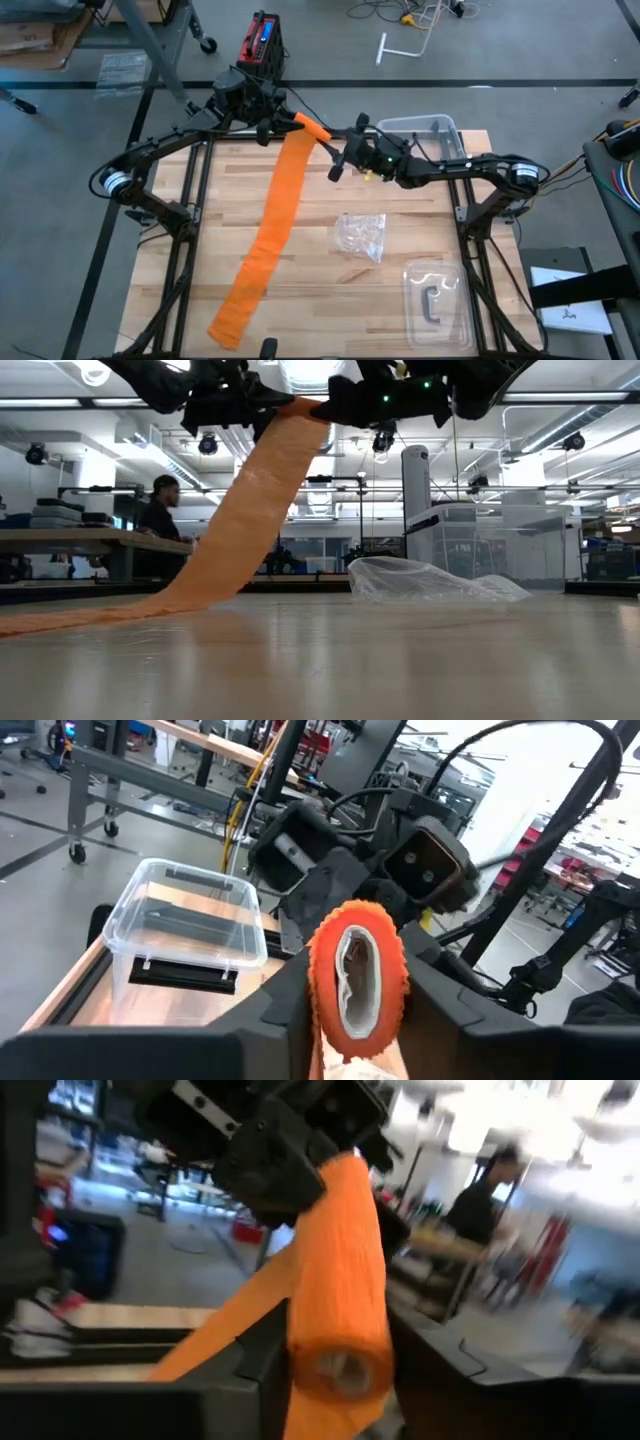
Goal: Roll bandage
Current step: Roll the orange bandage
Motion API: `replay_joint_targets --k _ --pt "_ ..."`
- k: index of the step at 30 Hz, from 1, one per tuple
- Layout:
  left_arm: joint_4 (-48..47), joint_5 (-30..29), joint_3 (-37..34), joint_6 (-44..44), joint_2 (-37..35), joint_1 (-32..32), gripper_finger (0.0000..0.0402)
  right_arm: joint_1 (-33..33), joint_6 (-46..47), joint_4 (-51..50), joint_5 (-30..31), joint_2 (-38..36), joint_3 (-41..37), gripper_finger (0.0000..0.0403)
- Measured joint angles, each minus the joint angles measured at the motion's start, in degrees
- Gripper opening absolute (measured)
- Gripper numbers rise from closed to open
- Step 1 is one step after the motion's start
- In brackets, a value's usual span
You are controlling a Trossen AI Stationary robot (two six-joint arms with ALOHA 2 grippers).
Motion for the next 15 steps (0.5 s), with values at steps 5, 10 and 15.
replay_joint_targets --k 5,10,15 --pt "0.32 0.31 0.02 2.4 -0.1 0.07 0.0077 0.11 7.25 -5.47 -0.33 -4.45 0.02 0.023" --pt "2.39 2.88 0.02 4.43 -0.1 0.07 0.0079 -0.28 12.97 -9.36 -5.51 -7.57 0.4 0.0293" --pt "4.79 6.39 0.02 6.38 -0.12 -0.22 0.0079 -0.51 18.81 -14.27 -10.35 -7.08 3.03 0.0314"
